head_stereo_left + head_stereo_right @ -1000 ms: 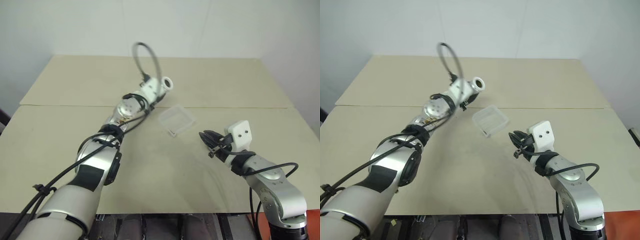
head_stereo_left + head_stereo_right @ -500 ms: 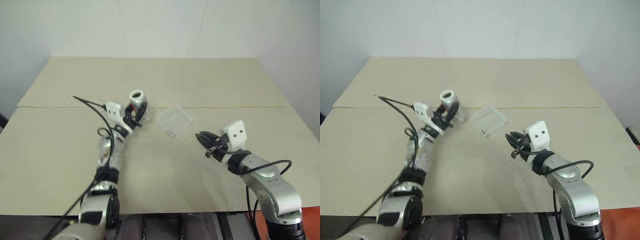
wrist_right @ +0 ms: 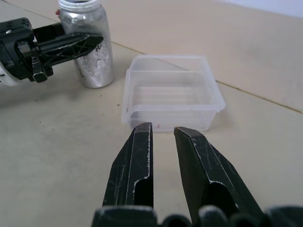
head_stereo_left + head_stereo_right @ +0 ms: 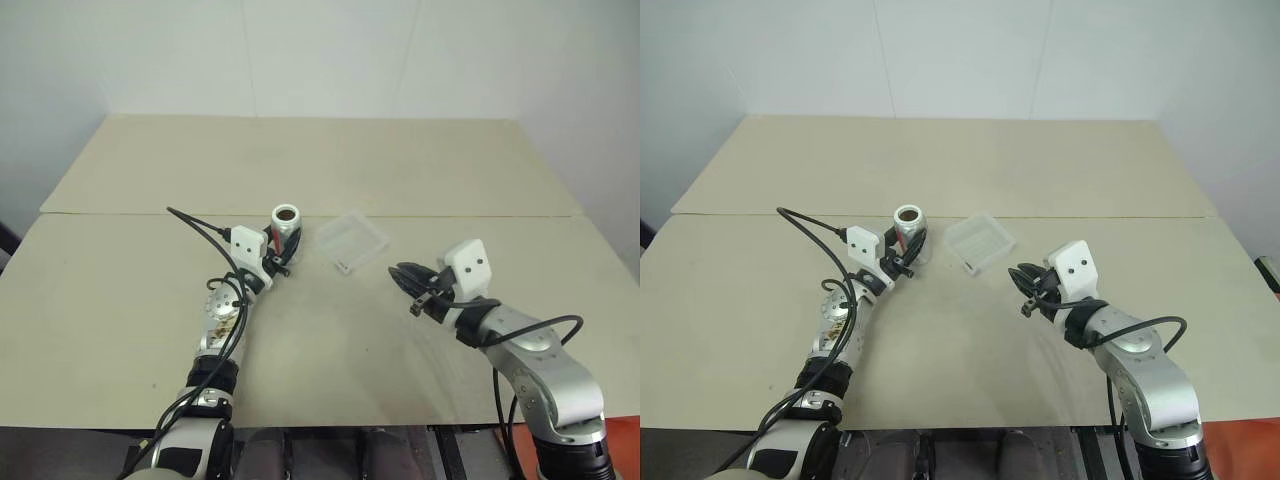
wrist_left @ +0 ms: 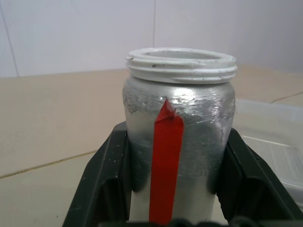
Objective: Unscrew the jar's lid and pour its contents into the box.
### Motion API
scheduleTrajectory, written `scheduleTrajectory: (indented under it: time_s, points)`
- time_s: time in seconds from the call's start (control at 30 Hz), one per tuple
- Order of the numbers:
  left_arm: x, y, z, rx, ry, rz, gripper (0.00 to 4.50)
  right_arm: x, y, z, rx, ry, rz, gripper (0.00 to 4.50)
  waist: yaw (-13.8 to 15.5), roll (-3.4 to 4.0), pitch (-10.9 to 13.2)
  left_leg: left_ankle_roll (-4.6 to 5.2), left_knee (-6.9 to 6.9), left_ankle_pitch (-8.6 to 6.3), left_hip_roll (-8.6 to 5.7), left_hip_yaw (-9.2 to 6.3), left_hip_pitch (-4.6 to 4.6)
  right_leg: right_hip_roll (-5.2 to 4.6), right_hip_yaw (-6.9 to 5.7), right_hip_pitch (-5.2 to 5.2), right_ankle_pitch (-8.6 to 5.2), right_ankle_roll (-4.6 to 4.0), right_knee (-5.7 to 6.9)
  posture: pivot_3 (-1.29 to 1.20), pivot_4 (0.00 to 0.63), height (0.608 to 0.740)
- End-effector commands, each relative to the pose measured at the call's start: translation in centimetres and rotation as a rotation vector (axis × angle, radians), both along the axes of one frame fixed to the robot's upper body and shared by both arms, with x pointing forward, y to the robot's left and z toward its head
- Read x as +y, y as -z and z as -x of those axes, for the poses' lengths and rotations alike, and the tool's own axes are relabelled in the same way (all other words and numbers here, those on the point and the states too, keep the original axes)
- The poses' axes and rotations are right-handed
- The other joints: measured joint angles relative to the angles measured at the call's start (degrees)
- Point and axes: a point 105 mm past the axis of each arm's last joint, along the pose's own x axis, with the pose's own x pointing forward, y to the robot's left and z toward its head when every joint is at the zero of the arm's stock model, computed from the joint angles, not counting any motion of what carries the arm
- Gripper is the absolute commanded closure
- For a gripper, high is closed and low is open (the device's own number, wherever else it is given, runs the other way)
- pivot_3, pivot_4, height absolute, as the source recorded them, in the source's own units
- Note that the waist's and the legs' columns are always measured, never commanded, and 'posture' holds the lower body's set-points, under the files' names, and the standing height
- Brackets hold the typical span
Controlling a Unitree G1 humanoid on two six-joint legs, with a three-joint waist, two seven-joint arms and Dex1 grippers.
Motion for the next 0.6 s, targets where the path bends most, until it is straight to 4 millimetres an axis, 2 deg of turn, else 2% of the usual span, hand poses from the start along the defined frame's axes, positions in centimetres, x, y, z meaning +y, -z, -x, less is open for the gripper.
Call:
scheduleTrajectory:
  time_s: [0.03, 0.23, 0.33, 0.4, 0.5, 0.6]
  points:
    - [0.4, 1.0, 0.2, 0.043, -0.01, 0.003, 1.85, -0.1, -1.4, 0.1, -0.065, -0.004, 0.004, 3.44, -0.08, 0.01, -0.01, 0.06, -0.02, -0.04, 0.01, 0.0, 0.11, 0.0, 0.02, 0.09, 0.0, 0.0, -0.03, 0.0, 0.15, 0.74]
    - [1.0, 0.8, 0.5, 0.026, -0.032, 0.004, 0.04, 0.0, -1.4, 0.0, -0.065, -0.013, 0.006, 3.44, -0.04, 0.01, -0.01, 0.05, -0.03, -0.04, 0.02, 0.01, 0.09, 0.01, 0.07, 0.04, 0.0, 0.0, 0.02, 0.0, 0.15, 0.74]
    - [1.3, 0.5, 1.2, 0.013, -0.029, 0.009, 0.04, 0.1, -1.3, 0.1, -0.065, -0.016, 0.007, 3.44, -0.03, 0.01, -0.01, 0.06, -0.03, -0.04, 0.02, 0.02, 0.07, 0.0, 0.07, 0.04, 0.0, 0.0, -0.03, 0.0, 0.15, 0.74]
    - [1.7, 0.0, 2.4, 0.001, -0.011, 0.011, 0.04, 0.0, -1.3, 0.1, -0.065, -0.018, 0.008, 3.44, -0.06, 0.01, -0.01, 0.06, -0.04, -0.05, 0.03, 0.02, 0.06, 0.0, 0.08, 0.04, 0.0, 0.0, -0.06, 0.0, 0.15, 0.74]
    - [2.6, -0.9, 4.6, -0.012, 0.01, 0.011, 0.04, 0.0, -1.3, 0.2, -0.063, -0.019, 0.011, 3.44, -0.25, 0.01, -0.01, 0.05, -0.07, -0.05, 0.06, 0.03, 0.07, 0.0, 0.12, 0.0, 0.0, 0.0, -0.02, 0.0, 0.15, 0.74]
    - [4.1, -1.5, 7.8, 0.007, 0.021, 0.017, 0.04, -0.1, -1.1, 0.3, -0.055, -0.02, 0.011, 3.44, -0.61, 0.02, -0.01, 0.06, -0.08, -0.06, 0.13, 0.03, 0.11, 0.0, 0.17, 0.0, -0.01, -0.01, 0.02, 0.0, 0.15, 0.74]
